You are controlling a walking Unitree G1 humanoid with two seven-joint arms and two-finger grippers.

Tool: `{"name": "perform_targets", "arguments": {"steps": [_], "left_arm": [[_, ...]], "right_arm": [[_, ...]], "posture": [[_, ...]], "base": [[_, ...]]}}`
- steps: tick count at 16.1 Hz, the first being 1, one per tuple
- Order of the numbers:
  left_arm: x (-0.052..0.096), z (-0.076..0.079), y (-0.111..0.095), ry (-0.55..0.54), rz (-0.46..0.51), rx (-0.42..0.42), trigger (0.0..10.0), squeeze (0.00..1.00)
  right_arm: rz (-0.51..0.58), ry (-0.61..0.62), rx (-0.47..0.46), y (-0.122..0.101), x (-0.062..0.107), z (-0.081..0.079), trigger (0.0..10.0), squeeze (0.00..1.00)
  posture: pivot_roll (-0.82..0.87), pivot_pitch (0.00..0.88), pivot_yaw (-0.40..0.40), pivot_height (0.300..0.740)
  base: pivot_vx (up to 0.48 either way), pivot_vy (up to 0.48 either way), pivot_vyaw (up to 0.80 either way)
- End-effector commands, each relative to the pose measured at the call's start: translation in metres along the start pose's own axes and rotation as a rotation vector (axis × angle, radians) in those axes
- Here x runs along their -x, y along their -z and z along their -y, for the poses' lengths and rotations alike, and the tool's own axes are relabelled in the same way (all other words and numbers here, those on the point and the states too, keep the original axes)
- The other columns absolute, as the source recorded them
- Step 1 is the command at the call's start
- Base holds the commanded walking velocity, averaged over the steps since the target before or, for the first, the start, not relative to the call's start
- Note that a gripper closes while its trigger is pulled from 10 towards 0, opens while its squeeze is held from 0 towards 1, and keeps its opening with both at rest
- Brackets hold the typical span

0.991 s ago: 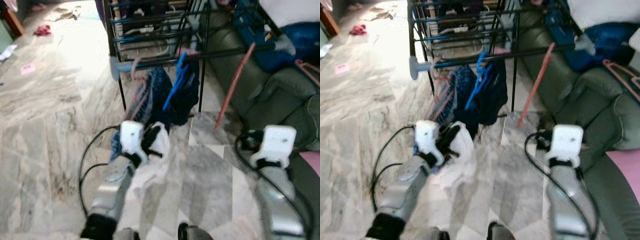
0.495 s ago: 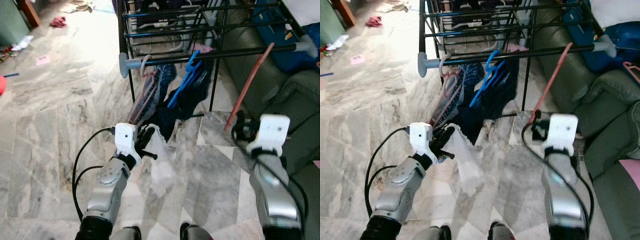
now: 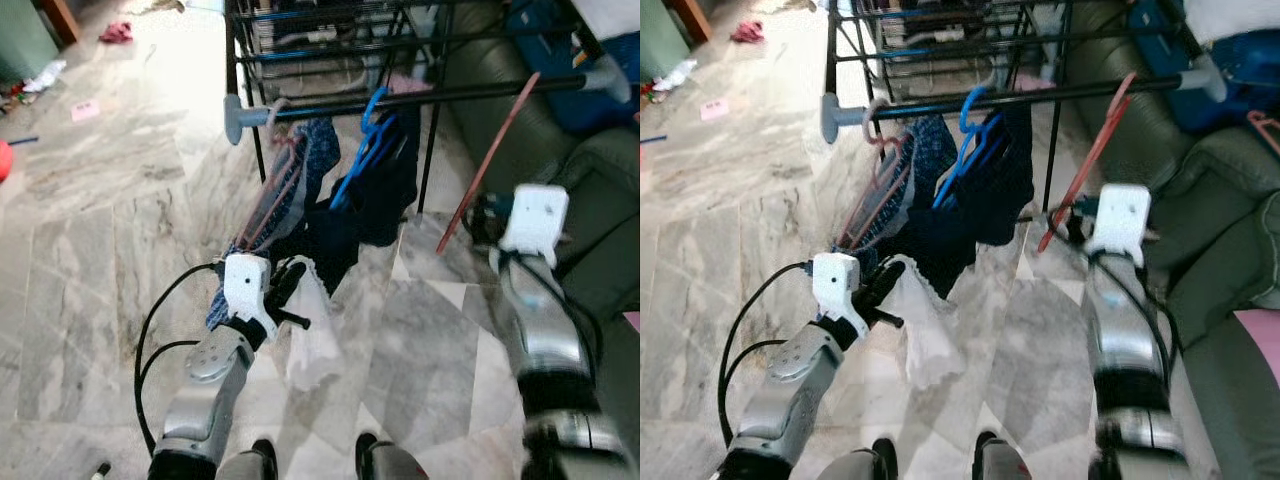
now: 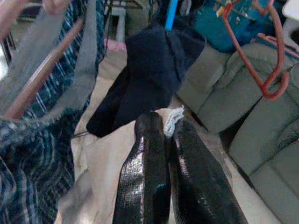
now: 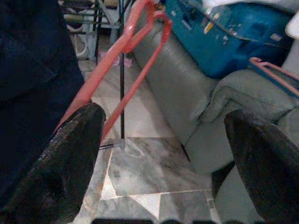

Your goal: Hang hanger

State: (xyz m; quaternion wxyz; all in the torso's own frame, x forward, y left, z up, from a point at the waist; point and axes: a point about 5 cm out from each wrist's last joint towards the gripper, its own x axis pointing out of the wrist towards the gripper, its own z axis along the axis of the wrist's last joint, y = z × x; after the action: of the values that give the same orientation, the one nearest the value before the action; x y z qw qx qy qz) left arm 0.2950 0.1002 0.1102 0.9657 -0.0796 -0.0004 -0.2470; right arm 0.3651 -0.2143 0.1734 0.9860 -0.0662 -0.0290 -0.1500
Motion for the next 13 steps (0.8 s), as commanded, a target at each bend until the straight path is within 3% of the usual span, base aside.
{"name": "perform_targets", "arguments": {"steps": [1,5,8,13], "left_arm": [[0.006,0.001,-0.001,0.015,-0.005,-0.012,10.0,0.0],[0.008,0.0,-0.006,0.02,-0.012,-0.022,10.0,0.0],[0.01,0.0,-0.007,0.017,-0.014,-0.024,10.0,0.0],[0.007,0.004,-0.007,0.02,-0.009,-0.018,10.0,0.0]], "right_arm": [[-0.026,-0.015,-0.014,0.005,-0.004,-0.006,10.0,0.0],[-0.065,-0.083,-0.034,0.002,-0.015,-0.028,10.0,0.0],[-0.048,-0.079,-0.016,-0.001,-0.017,-0.034,10.0,0.0],[-0.021,0.041,0.059,0.003,-0.009,-0.025,10.0,0.0]], "posture": [[0.05,0.338,0.04,0.74],[0.07,0.345,0.044,0.74],[0.07,0.338,0.032,0.74],[0.07,0.328,0.027,0.74]], "base": [[0.0,0.0,0.0],[0.0,0.0,0.0],[0.0,0.0,0.0],[0.0,0.0,0.0]]}}
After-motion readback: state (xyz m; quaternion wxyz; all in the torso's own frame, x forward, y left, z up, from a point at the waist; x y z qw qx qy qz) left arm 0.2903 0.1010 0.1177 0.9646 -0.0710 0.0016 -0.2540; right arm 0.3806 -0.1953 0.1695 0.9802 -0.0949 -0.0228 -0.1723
